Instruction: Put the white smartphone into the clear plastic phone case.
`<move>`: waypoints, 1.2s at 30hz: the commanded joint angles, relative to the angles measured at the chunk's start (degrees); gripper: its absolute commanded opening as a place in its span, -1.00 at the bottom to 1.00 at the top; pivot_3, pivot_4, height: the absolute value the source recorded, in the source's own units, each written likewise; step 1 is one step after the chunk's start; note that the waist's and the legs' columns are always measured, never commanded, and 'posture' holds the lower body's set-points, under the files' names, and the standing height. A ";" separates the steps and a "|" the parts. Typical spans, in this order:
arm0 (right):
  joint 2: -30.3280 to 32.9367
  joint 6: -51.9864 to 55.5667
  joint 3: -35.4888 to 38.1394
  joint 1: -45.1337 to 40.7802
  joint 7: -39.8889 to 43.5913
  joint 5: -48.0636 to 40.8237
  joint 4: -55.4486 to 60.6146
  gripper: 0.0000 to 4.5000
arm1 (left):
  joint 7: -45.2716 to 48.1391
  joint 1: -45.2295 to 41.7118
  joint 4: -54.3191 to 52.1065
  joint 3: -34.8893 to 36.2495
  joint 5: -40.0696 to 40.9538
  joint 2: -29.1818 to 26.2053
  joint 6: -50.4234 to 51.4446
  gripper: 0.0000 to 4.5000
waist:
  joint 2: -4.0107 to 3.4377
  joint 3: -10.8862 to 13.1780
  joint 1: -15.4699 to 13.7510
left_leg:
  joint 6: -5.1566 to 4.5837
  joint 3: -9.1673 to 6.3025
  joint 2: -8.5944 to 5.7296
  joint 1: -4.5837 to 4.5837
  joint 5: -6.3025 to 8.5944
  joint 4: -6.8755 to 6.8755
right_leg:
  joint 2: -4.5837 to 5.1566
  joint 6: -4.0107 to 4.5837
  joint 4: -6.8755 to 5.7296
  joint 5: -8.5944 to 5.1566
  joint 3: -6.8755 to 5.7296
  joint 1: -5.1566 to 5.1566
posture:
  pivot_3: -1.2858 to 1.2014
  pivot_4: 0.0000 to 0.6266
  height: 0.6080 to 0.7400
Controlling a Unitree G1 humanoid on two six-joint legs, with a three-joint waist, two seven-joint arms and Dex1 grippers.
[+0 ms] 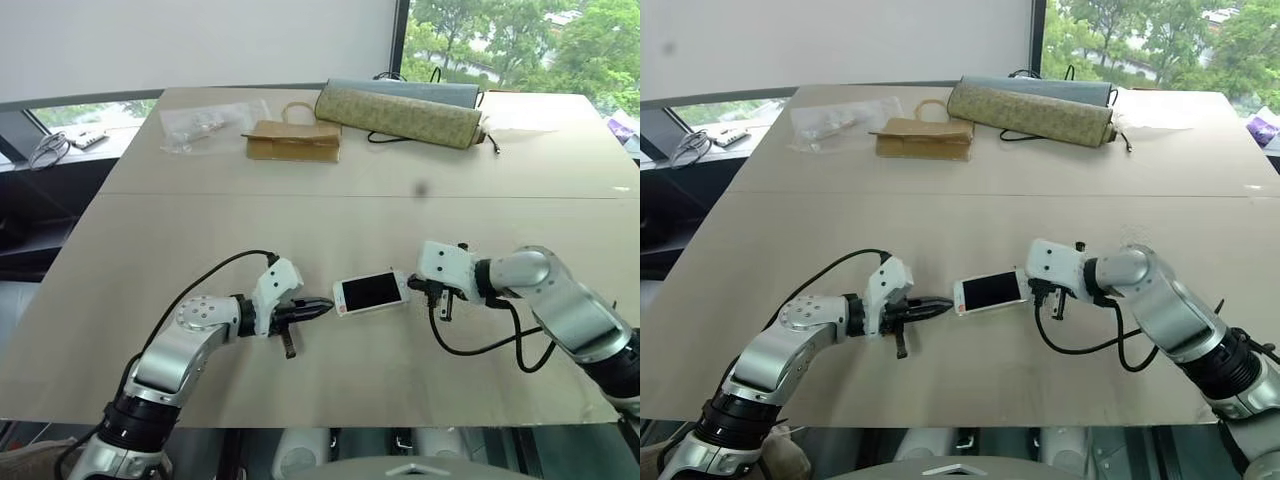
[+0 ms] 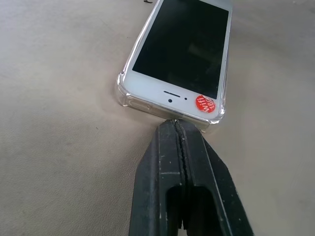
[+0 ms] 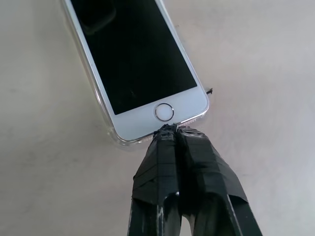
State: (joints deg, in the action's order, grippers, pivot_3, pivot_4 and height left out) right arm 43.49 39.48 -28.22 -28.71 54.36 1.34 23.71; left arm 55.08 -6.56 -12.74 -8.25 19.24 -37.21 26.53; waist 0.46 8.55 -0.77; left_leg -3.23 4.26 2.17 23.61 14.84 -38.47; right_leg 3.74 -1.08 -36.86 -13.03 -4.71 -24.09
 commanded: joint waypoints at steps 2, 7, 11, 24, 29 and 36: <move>-2.35 -3.64 -4.26 -1.48 2.26 1.61 3.28 -0.99 | -0.18 -0.24 0.83 -1.99 -0.91 1.37 -0.39 -1.00 | 0.00 0.00 0.01 | 0.01 -0.01 0.03 -0.17 0.00 0.00 | -0.01 -0.06 0.00 -0.10 -0.01 0.17 | 0.03 -0.52 1.00; -2.53 -4.60 -4.05 -2.10 3.78 3.07 2.83 -0.99 | -0.14 -0.33 1.39 -1.97 -1.24 1.83 -0.88 -1.00 | -0.01 0.00 0.01 | 0.02 0.03 0.05 -0.52 0.00 0.05 | 0.24 0.09 0.00 -0.21 0.03 0.42 | 0.03 -0.52 1.00; -2.05 -4.13 -1.79 -1.85 4.19 3.19 2.66 -0.99 | 0.44 1.05 1.32 -0.21 -0.64 1.18 -1.86 -1.00 | -0.01 0.00 0.02 | 0.02 0.03 0.05 -0.53 0.00 0.06 | 0.27 0.16 -0.01 -0.17 0.03 0.42 | 0.03 -0.52 1.00; -1.08 3.80 16.34 3.32 1.21 -6.96 3.22 -0.99 | 5.35 -2.75 -2.05 7.47 10.97 0.86 1.05 -1.00 | 0.14 0.13 -0.14 | 0.23 -0.08 -0.04 0.23 -0.12 -0.05 | 0.25 0.07 0.05 0.04 0.01 -0.05 | 0.03 -0.52 1.00; -3.09 3.59 17.14 3.89 -1.11 -9.10 2.97 -0.99 | 2.49 -8.93 0.45 1.06 6.52 4.93 1.73 -1.00 | 0.18 0.15 -0.05 | 0.07 0.00 -0.06 0.15 -0.04 -0.06 | 0.00 0.05 0.02 0.05 0.01 -0.02 | 0.03 -0.52 1.00; -5.15 2.56 15.50 3.52 -3.13 -9.48 1.51 -0.99 | 2.24 -11.04 5.25 -4.43 1.85 6.37 1.11 -1.00 | 0.18 0.15 0.07 | 0.08 -0.02 0.03 0.12 -0.05 -0.04 | -0.20 0.05 -0.02 0.05 0.03 -0.05 | 0.03 -0.52 1.00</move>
State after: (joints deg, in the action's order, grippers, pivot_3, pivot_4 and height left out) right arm 38.62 43.18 -12.83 -24.47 51.77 -7.49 24.43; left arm 57.10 -17.30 -7.03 -12.27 21.54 -30.77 28.49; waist 0.64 8.70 -0.69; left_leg -3.15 4.22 2.21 23.75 14.79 -38.51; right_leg 3.53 -1.03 -36.89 -12.98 -4.69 -24.15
